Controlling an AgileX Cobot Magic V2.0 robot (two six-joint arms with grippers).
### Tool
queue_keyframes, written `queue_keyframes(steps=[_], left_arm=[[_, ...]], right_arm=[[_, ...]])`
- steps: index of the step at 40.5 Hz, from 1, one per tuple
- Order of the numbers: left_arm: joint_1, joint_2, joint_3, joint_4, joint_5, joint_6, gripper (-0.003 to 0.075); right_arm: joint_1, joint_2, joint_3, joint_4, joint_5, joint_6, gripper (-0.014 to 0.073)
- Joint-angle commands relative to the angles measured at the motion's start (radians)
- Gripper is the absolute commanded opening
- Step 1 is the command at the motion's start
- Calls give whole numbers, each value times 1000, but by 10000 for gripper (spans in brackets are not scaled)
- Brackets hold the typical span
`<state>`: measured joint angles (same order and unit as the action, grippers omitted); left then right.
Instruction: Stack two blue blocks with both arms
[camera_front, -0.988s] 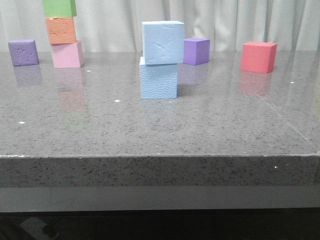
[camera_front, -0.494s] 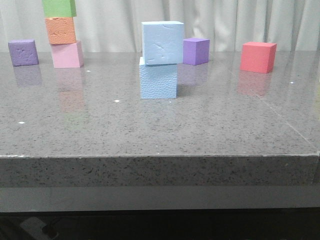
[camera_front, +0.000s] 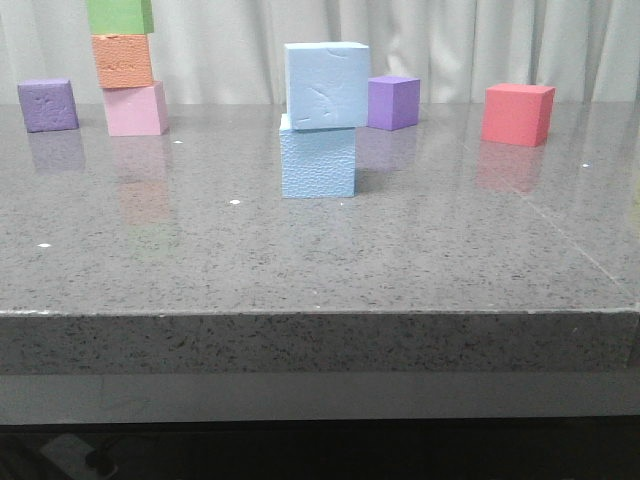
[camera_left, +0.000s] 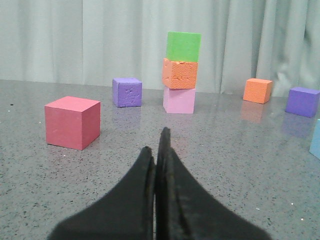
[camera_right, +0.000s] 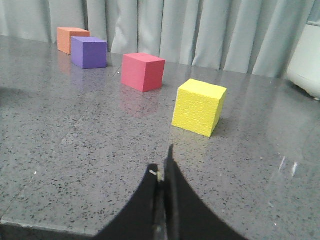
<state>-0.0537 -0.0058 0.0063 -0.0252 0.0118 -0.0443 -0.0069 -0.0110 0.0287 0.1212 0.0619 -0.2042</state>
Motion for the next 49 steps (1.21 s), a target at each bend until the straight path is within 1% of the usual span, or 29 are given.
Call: queue_keyframes(steps=[1, 8, 10, 22, 49], left_arm=[[-5, -16, 2, -7, -82, -1, -20], [-5, -16, 2, -7, -82, -1, -20], [-5, -16, 2, -7, -82, -1, -20], [-5, -16, 2, -7, -82, -1, -20], [-5, -16, 2, -7, -82, -1, -20]], right_arm=[[0, -18, -7, -1, -114, 29, -118], [0, -18, -7, -112, -137, 219, -118], [0, -18, -7, -129, -132, 244, -118], [0, -18, -7, -129, -109, 248, -118], [0, -17, -7, -128, -108, 248, -118]])
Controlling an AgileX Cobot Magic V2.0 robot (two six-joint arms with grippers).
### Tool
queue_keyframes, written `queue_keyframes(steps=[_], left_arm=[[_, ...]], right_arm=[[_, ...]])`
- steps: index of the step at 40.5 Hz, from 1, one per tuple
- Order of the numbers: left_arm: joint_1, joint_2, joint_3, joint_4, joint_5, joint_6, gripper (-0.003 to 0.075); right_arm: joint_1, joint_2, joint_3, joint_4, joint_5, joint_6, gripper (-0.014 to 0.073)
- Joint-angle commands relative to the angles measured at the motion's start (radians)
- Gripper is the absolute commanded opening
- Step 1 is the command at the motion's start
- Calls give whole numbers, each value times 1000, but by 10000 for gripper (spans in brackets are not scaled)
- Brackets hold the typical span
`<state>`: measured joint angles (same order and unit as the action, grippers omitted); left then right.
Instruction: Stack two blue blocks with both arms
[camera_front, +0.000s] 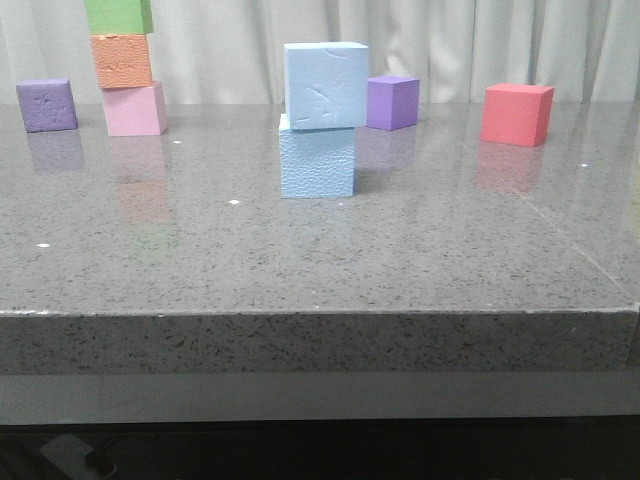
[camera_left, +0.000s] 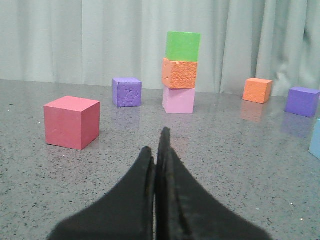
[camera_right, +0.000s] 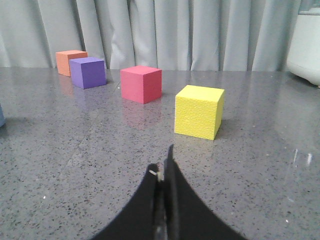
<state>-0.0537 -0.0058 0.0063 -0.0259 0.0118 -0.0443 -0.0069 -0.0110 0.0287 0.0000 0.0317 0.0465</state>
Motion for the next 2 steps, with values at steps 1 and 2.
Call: queue_keyframes(steps=[1, 2], left_arm=[[-5, -16, 2, -6, -82, -1, -20], [-5, -16, 2, -6, -82, -1, -20]], right_arm=[[0, -17, -7, -7, -77, -2, -118], [0, -17, -7, -7, -77, -2, -118]])
